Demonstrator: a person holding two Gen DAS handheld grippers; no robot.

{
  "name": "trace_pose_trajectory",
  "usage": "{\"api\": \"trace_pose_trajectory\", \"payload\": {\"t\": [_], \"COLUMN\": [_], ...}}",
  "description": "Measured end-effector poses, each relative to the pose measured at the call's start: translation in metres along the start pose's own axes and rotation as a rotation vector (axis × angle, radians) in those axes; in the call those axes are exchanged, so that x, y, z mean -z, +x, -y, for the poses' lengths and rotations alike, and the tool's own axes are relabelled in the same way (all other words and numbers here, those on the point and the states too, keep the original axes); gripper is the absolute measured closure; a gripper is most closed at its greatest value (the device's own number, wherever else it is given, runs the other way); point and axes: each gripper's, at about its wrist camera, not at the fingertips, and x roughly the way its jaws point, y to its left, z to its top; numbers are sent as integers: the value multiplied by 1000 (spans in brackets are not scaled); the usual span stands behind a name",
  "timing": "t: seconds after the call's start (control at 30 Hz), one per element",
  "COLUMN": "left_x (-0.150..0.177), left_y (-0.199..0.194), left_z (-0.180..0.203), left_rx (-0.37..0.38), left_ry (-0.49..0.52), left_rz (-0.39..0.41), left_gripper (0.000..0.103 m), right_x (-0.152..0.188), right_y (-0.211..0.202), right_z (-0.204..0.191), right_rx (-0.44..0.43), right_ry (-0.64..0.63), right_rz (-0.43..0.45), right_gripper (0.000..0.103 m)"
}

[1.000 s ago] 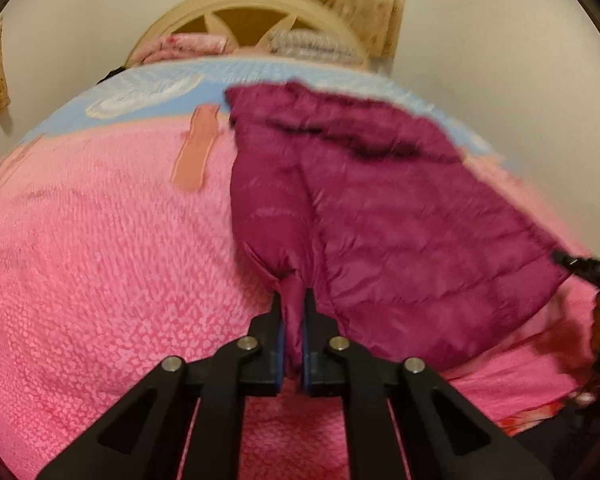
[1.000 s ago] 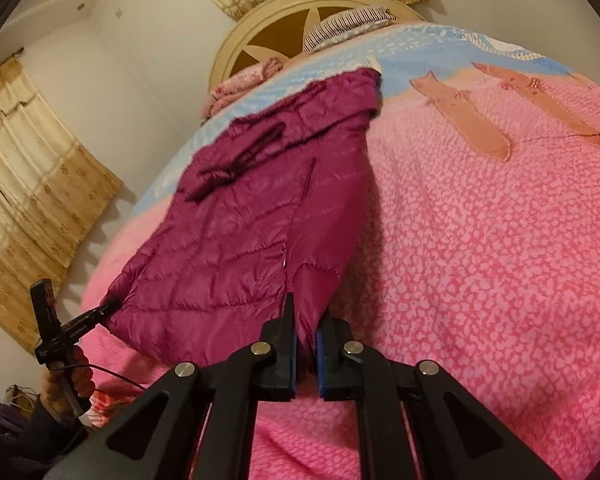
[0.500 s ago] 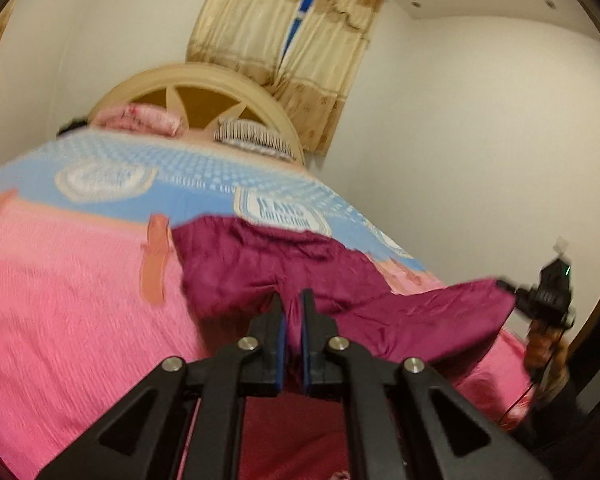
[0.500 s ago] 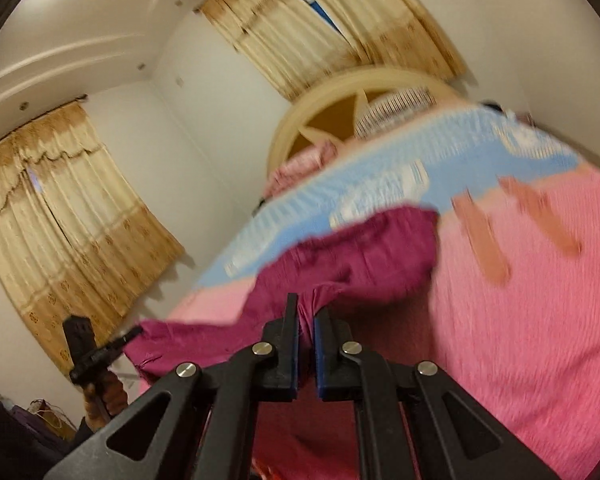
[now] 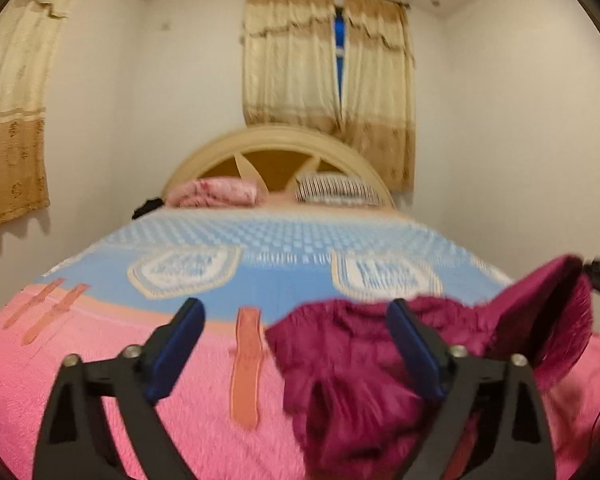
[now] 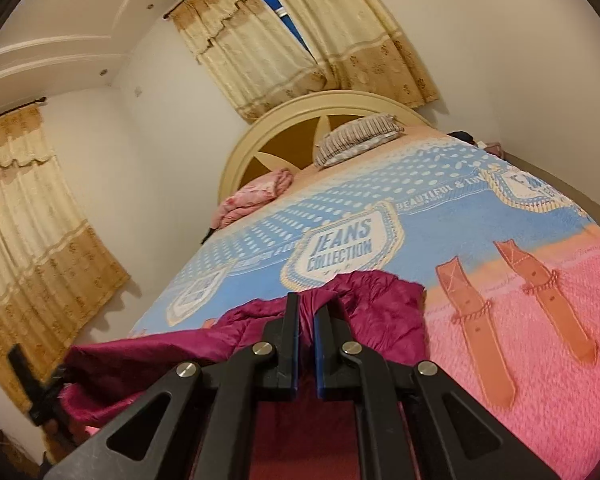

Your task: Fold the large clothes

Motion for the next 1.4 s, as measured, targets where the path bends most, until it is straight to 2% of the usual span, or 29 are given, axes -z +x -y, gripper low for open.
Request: {"api": "trace_pose_trajectory", "payload": {"t": [0.1,0.27,0.37,0.5,0.57,0.67,0.8,1.0,1.13,1.3,1.33,1.37,1.4], "left_x": [-3,4,-3,-25,-35,-30,1,46,70,96,98,98,97], "left_y": [7,2,0,0,6,28,61,139,182,214,215,215,216], "left_z": [14,44,50,42,39,48,73,113,125,122,120,120,121], "left_rx": [-28,-149,-203,-231,-212,-181,-124,-69,-80,-120,-116,-118,-121], "left_ry": [32,114,114,64,63,90,152,229,246,170,152,143,140], "left_rz": [17,95,139,202,210,162,69,-123,-242,-370,-381,-388,-391], "left_gripper": [5,3,0,0,0,0,0,0,0,0,0,0,0], "right_x": [-6,-15,-19,-23,-24,-27,-27,-14,-7,-2,-3,-4,-4], "right_y": [24,69,94,122,132,154,184,222,235,245,245,244,243], "right_z": [4,16,27,42,48,56,65,74,84,88,85,82,78], "right_rx": [31,75,98,135,151,178,215,246,254,280,286,289,291], "right_ry": [-16,4,20,27,33,27,21,8,11,-3,-20,-34,-48], "right_rz": [-13,-36,-56,-78,-87,-104,-129,-188,-210,-232,-226,-221,-217], "right_gripper": [98,99,99,99,99,99,99,99,98,96,90,74,63]}}
